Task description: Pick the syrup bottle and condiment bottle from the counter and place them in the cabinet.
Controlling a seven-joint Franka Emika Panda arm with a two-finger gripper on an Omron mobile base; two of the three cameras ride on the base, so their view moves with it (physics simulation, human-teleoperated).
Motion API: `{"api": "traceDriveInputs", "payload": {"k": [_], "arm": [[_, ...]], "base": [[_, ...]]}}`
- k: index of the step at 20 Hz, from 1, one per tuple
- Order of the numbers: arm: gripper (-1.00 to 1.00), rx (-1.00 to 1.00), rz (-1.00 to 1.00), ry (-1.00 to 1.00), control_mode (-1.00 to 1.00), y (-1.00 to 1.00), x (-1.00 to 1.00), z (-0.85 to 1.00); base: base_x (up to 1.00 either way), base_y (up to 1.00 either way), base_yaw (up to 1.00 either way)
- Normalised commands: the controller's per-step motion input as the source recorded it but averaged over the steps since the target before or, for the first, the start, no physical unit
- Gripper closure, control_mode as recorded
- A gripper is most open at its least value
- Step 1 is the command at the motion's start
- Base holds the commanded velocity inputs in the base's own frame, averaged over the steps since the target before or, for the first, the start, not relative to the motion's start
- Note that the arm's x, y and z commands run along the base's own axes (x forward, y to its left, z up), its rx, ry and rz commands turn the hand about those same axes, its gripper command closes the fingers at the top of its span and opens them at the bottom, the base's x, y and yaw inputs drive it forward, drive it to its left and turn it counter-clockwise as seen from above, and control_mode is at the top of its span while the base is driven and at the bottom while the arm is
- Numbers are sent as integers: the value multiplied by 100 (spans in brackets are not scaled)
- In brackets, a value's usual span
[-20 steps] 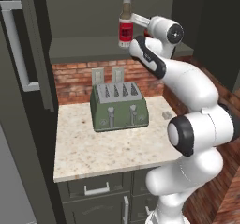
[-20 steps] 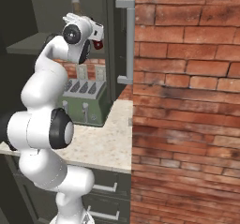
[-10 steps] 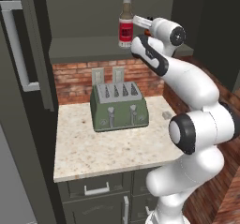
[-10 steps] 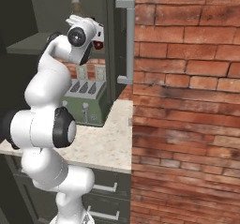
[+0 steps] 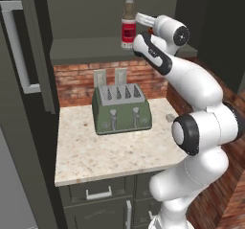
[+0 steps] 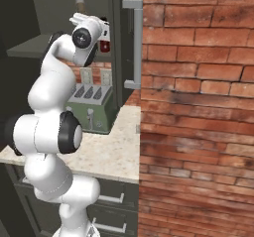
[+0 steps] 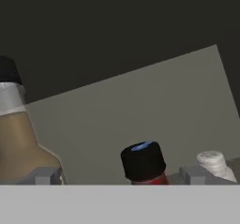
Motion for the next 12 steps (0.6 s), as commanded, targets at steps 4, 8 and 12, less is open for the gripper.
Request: {"api": "traceDriveInputs", "payload": {"k": [4,8,12], "arm": [[-100,-4,0,-10,-100,1,-13,19],[-100,-3,0,-7,-100,0,-25,9],[-100,-2,0,0,-100,0,-46,6]], "base": [[0,0,0],[0,0,0],[0,0,0]]}}
